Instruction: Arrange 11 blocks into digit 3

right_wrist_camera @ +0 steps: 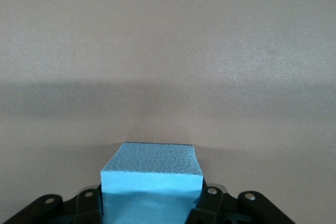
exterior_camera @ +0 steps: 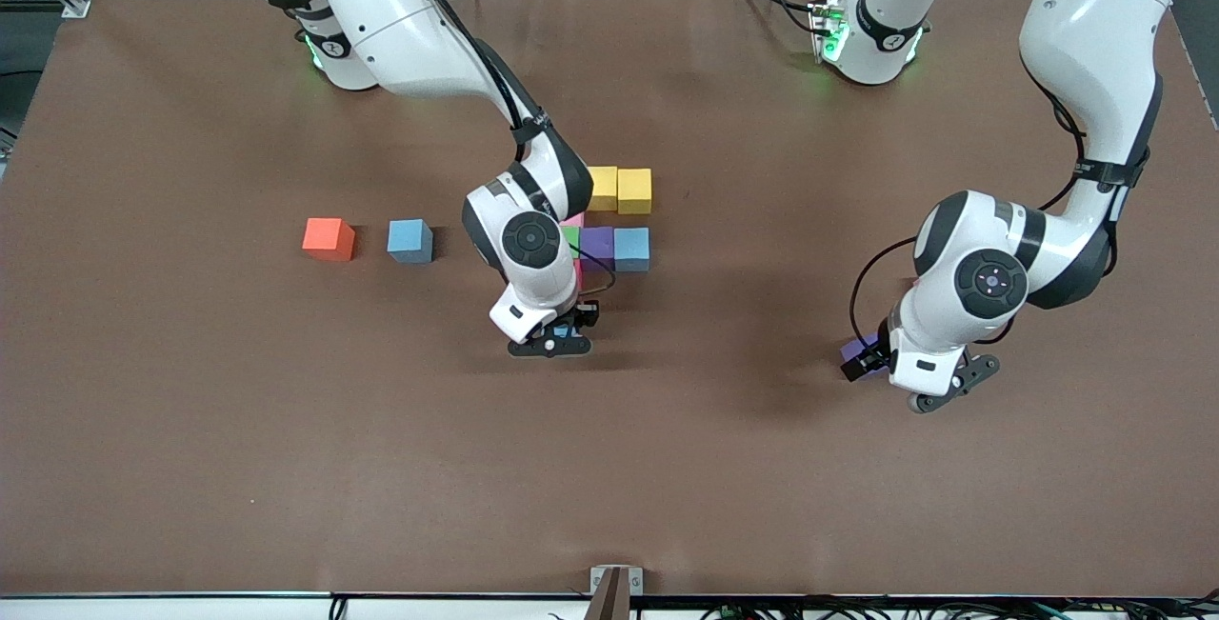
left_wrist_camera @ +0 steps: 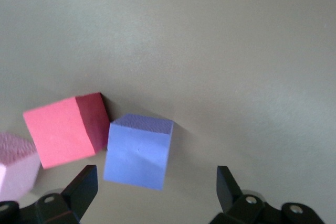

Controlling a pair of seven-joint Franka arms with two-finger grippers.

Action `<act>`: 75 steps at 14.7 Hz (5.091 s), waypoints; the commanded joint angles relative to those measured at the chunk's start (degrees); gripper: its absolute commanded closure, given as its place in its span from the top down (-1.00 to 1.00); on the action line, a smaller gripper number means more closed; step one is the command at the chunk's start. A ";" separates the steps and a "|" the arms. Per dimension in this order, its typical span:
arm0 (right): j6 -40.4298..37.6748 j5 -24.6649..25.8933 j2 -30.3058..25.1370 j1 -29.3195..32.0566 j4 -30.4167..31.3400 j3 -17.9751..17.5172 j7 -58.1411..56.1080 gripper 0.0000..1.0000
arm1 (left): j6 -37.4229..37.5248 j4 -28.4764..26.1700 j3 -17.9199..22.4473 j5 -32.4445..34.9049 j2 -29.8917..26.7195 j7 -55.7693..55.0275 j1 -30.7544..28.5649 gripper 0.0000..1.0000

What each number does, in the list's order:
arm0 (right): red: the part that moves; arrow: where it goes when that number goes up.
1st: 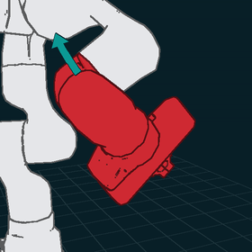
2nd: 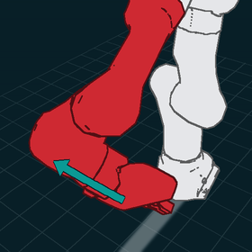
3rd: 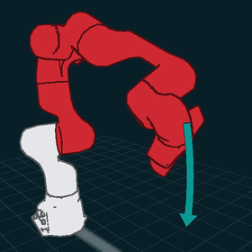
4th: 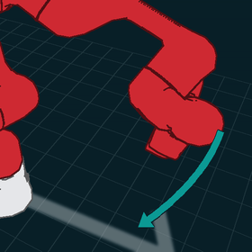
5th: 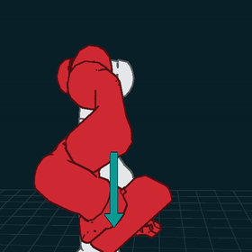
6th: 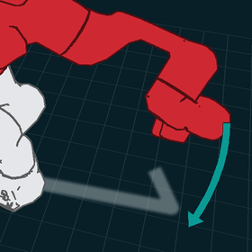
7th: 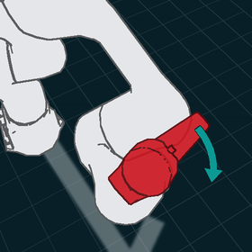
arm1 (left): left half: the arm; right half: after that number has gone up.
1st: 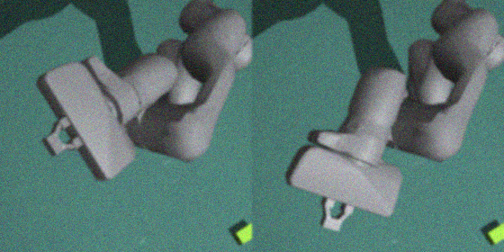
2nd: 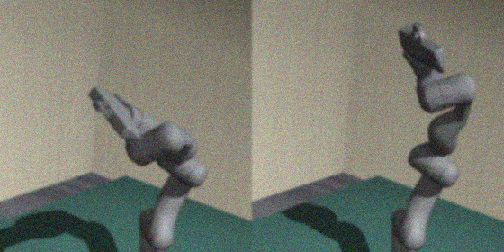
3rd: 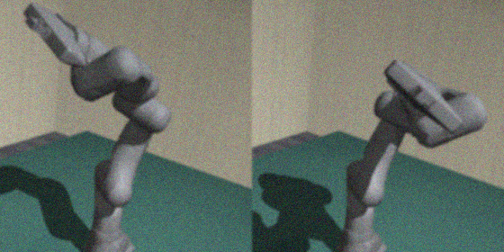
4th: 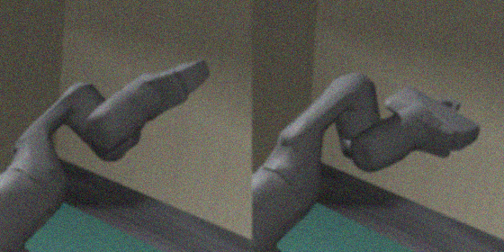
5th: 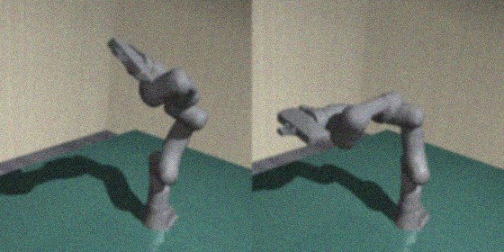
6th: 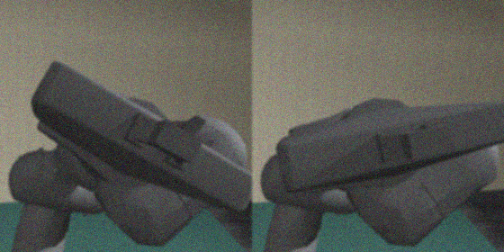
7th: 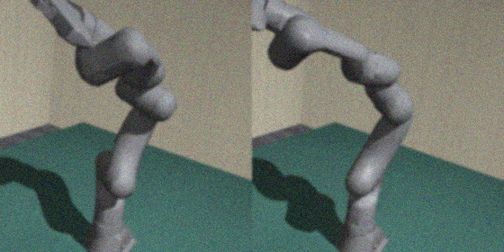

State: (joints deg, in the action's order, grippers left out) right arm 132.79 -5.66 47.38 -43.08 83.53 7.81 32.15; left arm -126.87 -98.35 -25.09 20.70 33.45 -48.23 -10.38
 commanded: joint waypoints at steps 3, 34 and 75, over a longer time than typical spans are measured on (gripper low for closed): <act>0.36 0.04 -0.54 -0.16 1.02 -0.25 0.29 -0.93 | -3.63 0.88 -0.31 2.67 3.11 9.47 -1.21 1.00; -11.04 0.04 -8.25 2.29 0.76 -1.04 -2.52 1.00 | -5.76 -1.94 -0.75 1.88 4.17 15.10 -3.33 1.00; -53.51 4.34 -28.05 41.14 -14.53 1.77 -38.91 1.00 | -3.47 18.70 -0.48 -1.63 15.76 -88.78 27.77 -0.21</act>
State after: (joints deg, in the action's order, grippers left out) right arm 81.26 -0.90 20.36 -3.12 68.02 10.60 -6.21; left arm -130.65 -85.82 -26.41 20.05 45.01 -134.54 13.95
